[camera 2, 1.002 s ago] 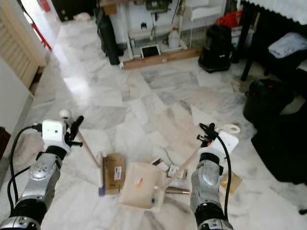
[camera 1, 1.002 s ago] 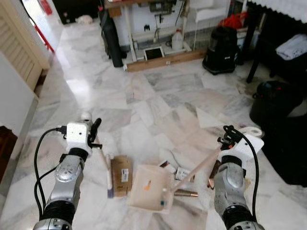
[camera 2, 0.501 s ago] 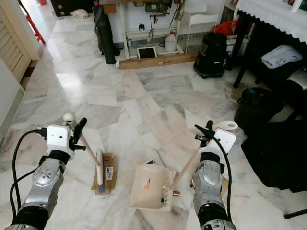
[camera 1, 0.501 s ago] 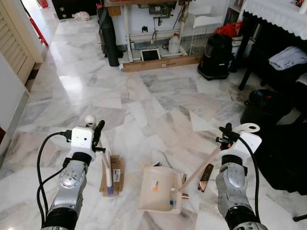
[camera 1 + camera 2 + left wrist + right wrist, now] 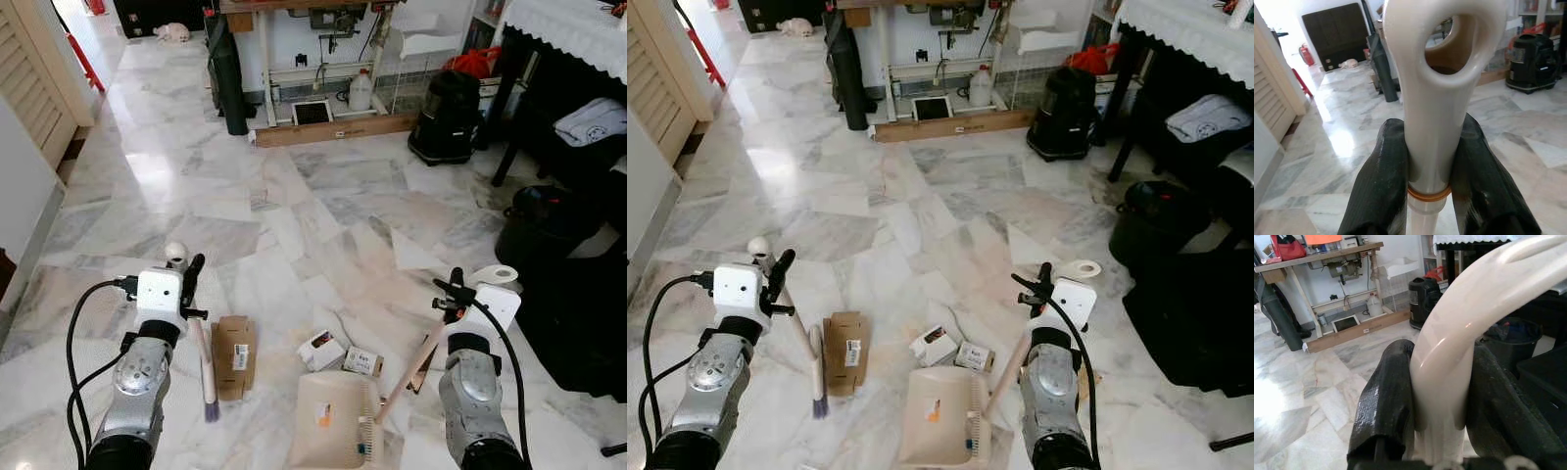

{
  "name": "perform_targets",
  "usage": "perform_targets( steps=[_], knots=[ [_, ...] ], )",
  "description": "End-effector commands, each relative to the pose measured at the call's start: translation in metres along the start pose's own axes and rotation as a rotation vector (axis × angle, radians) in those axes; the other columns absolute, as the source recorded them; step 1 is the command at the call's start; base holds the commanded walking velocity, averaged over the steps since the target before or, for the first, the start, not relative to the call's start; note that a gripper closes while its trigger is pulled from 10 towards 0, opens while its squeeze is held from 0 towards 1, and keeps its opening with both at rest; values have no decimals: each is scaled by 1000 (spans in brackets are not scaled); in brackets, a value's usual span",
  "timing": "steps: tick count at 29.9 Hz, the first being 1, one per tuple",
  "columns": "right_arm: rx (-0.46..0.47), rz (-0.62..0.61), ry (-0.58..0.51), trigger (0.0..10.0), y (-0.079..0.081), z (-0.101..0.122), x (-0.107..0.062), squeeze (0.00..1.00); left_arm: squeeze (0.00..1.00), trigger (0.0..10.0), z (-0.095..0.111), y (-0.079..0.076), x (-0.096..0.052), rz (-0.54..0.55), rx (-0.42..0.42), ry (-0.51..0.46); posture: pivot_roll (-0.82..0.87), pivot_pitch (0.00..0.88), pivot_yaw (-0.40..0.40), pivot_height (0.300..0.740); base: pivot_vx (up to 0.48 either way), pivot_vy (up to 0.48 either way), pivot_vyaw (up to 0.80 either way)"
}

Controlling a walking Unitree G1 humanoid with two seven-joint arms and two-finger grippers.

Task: Sweep floor

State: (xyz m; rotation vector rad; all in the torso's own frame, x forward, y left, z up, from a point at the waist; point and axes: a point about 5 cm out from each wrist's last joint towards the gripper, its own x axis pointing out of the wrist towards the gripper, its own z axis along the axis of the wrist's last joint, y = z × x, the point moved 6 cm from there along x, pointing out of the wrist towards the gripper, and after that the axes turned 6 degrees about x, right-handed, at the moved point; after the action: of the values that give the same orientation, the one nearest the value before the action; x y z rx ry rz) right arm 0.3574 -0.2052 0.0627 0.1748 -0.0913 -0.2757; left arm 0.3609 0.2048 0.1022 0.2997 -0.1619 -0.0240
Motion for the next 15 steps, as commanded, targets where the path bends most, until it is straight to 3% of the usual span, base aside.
perform_targets(
  steps=[1,7,11,15],
  knots=[
    [-5,7,-82,10000,-2,20,5,0,0,10000,13,-1,5,-6,8,-46,122,0,40,740,0,0,0],
    [-3,-24,-63,10000,-7,19,10,0,0,10000,19,-10,8,-36,19,-69,135,0,33,740,0,0,0],
    [35,-31,-66,10000,-2,21,11,0,0,10000,17,-8,7,-26,16,-66,120,0,28,740,0,0,666],
    [23,-24,-68,10000,-4,22,11,0,0,10000,20,-18,3,-69,18,-81,121,0,18,740,0,0,800]
  ],
)
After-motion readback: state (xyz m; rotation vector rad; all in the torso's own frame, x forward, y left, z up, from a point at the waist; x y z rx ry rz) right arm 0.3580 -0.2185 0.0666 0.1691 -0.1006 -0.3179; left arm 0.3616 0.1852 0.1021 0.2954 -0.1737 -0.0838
